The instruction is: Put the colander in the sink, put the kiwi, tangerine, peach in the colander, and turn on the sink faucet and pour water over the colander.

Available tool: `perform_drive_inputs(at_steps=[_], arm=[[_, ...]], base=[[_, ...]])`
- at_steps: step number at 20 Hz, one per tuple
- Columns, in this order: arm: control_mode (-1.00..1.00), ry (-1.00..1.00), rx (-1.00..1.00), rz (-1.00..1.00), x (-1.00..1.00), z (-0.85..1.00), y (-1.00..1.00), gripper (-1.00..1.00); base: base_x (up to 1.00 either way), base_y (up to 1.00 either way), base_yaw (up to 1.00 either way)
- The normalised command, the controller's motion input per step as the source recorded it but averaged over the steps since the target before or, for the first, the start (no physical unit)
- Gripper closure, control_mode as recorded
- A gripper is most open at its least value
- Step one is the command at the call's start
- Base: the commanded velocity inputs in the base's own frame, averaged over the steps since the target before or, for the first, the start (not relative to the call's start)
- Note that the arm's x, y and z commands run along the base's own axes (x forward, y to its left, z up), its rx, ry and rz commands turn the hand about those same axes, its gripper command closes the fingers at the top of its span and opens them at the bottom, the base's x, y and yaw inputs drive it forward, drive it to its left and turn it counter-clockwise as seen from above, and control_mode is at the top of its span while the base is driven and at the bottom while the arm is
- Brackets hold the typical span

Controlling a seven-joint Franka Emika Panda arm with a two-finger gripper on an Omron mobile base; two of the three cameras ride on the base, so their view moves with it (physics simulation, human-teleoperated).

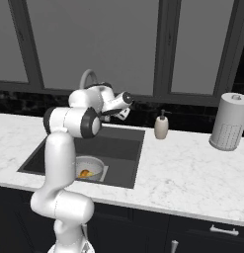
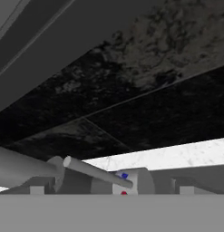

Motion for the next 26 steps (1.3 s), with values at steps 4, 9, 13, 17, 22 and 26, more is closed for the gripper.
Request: perform_drive_inputs(at_steps=[4, 9, 13, 17, 22, 26], arm=[[-1.00, 0.00, 0.00, -0.02, 0.27, -0.14, 0.04, -1.00], [-1.00, 0.00, 0.00, -0.02, 0.34, -0.12, 0.02, -1.00], [-1.00, 0.00, 0.00, -0.02, 0.26, -0.14, 0.01, -1.00], [-1.00, 0.00, 0.00, -0.04, 0.17, -0.15, 0.00, -1.00], [-1.00, 0.00, 0.00, -0.06, 0.01, -0.14, 0.00, 1.00], [-1.00, 0.00, 0.00, -0.08, 0.00, -0.08, -0.22, 1.00]], base=[[0.00, 0.00, 0.00], [0.00, 0.00, 0.00], [0.00, 0.00, 0.00], [0.00, 0.00, 0.00], [0.00, 0.00, 0.00], [0.00, 0.00, 0.00]])
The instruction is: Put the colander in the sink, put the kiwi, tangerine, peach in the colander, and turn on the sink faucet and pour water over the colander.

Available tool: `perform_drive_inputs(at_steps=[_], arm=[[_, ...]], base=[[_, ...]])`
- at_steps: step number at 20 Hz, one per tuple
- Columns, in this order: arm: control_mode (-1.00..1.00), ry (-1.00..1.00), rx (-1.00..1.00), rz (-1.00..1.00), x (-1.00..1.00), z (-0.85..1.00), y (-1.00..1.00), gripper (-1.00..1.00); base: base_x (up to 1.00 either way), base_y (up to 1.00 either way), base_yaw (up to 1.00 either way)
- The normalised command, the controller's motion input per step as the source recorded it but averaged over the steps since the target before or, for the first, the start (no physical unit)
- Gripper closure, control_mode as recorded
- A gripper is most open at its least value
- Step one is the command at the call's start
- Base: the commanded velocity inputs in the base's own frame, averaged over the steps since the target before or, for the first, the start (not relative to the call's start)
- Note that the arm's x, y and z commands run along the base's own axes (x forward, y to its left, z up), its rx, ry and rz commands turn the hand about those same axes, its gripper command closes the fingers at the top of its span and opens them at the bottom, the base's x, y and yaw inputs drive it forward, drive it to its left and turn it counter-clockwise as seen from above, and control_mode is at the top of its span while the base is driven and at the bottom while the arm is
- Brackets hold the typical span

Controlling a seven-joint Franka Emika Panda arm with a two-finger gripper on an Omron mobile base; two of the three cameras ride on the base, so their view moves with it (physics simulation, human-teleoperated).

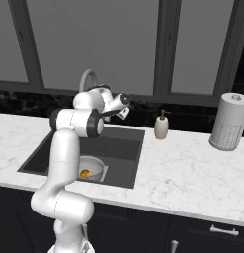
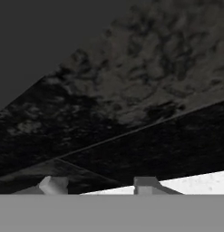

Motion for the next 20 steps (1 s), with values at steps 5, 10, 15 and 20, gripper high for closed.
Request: perform_drive_inputs(at_steps=[5, 10, 15, 20], arm=[[-1.00, 0.00, 0.00, -0.09, 0.00, -0.08, -0.46, 1.00], [-1.00, 0.00, 0.00, -0.12, 0.00, -0.09, -0.84, 1.00], [-1.00, 0.00, 0.00, -0.13, 0.00, -0.06, -0.94, 1.00], [-1.00, 0.00, 0.00, -0.14, -0.09, -0.02, -0.94, 1.00]], base=[[0.00, 0.00, 0.00], [0.00, 0.00, 0.00], [0.00, 0.00, 0.00], [0.00, 0.00, 0.00]])
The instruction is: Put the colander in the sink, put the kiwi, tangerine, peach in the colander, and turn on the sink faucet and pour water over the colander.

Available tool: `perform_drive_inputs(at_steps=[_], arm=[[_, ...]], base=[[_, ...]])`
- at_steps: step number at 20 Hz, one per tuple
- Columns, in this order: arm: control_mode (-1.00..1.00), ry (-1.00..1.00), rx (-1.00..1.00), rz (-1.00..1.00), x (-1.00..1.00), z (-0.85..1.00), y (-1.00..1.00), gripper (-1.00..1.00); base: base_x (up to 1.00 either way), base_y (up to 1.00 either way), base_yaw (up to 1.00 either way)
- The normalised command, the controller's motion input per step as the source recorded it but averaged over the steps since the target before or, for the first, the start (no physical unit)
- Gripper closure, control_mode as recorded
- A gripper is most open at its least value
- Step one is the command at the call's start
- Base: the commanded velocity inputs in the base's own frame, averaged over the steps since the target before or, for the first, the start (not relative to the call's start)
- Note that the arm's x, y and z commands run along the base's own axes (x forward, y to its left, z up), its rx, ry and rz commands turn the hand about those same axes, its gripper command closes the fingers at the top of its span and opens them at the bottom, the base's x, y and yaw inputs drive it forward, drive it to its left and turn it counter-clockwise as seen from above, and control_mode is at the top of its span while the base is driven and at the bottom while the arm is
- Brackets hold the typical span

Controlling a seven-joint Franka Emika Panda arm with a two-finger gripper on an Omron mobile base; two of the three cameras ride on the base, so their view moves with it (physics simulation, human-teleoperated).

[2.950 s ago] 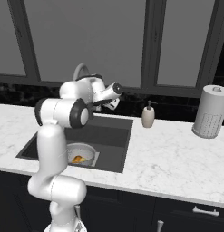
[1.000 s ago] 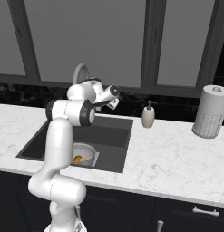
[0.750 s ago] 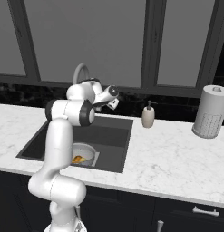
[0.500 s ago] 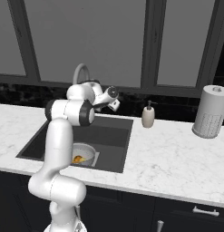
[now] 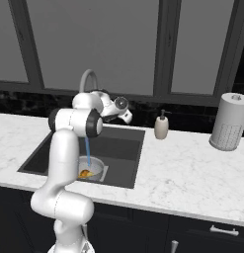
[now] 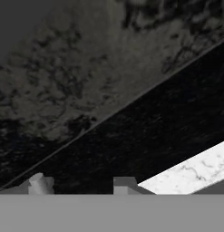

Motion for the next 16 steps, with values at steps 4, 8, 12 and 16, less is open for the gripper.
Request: perform_drive_inputs(at_steps=[4, 8, 12, 16], arm=[[-1.00, 0.00, 0.00, -0.12, -0.15, -0.01, -0.89, 1.00], [-1.00, 0.00, 0.02, -0.08, -0.14, 0.00, -0.76, 1.00], [-1.00, 0.00, 0.09, 0.00, -0.16, 0.00, -0.45, 1.00], [-1.00, 0.00, 0.07, 0.00, -0.04, 0.03, -0.18, 1.00]], base=[[0.00, 0.00, 0.00], [0.00, 0.00, 0.00], [0.00, 0.00, 0.00], [0.00, 0.00, 0.00]])
